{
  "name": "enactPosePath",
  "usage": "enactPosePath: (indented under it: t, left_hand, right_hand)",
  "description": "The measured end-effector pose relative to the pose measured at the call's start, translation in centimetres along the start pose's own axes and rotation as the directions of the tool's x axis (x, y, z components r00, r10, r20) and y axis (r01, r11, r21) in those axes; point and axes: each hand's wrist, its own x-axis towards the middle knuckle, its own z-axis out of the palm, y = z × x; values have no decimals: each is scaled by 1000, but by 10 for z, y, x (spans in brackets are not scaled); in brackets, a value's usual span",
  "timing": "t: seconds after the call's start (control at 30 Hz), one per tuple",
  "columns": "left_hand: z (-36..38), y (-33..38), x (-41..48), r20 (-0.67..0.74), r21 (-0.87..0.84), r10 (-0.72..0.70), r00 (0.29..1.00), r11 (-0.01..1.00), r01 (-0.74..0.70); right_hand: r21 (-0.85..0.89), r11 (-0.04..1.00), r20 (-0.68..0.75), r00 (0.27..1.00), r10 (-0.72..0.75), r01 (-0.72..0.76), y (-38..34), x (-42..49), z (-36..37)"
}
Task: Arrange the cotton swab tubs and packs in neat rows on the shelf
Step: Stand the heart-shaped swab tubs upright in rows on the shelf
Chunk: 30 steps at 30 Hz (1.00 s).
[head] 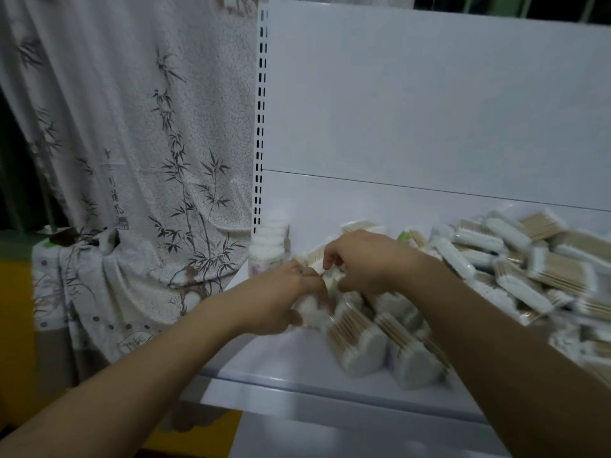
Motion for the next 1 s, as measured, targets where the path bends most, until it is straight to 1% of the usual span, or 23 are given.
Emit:
enactPosePath:
  t: [0.03,0.1,0.23,0.3,0.37,0.47,0.57,0.63,0.7,0.73,0.9,1.0]
  left_hand:
    - [-2,-2,0,0,-3,-8,1000,1000,8]
    - [-7,-4,-2,-35,-71,-37,999,997,34]
    - [-14,-5,-13,-164,-237,-175,971,962,133]
    - [-19,-6,-20,-212,-272,-225,951,948,163]
    - [-25,-12,-28,-249,-273,-295,923,935,225]
    - [-30,-23,-36,-240,-232,-404,883,907,352]
    - [-29,-30,-42,-232,-135,-453,861,891,433]
    - [-27,-28,-45,-299,-99,-479,825,876,473]
    - [-26,-20,-44,-377,-91,-487,788,866,491]
    - [-26,-14,-42,-393,-84,-488,779,863,498]
    - [-18,7,-30,-391,95,-475,788,831,548]
    - [-19,3,-29,-372,136,-474,798,823,552]
  right_hand:
    - [11,1000,-14,1000,-3,3,2,-1,-1]
    - [40,999,-37,999,-8,10,3,-3,-4]
    - [138,987,-61,996,-70,78,2,-8,-7]
    - [207,971,-112,989,-95,117,1,-9,-8]
    - [243,959,-177,979,-103,145,0,-8,-11]
    - [252,953,-207,971,-117,168,-5,-5,-13]
    - [237,954,-173,974,-146,185,-11,-1,-8]
    - [220,957,-144,977,-158,187,-13,2,-2]
    - [223,958,-152,977,-148,180,-11,4,0]
    - [231,957,-164,977,-138,174,-9,4,0]
    - [238,959,-182,977,-111,153,1,3,3]
    - [216,967,-162,981,-103,138,3,4,10]
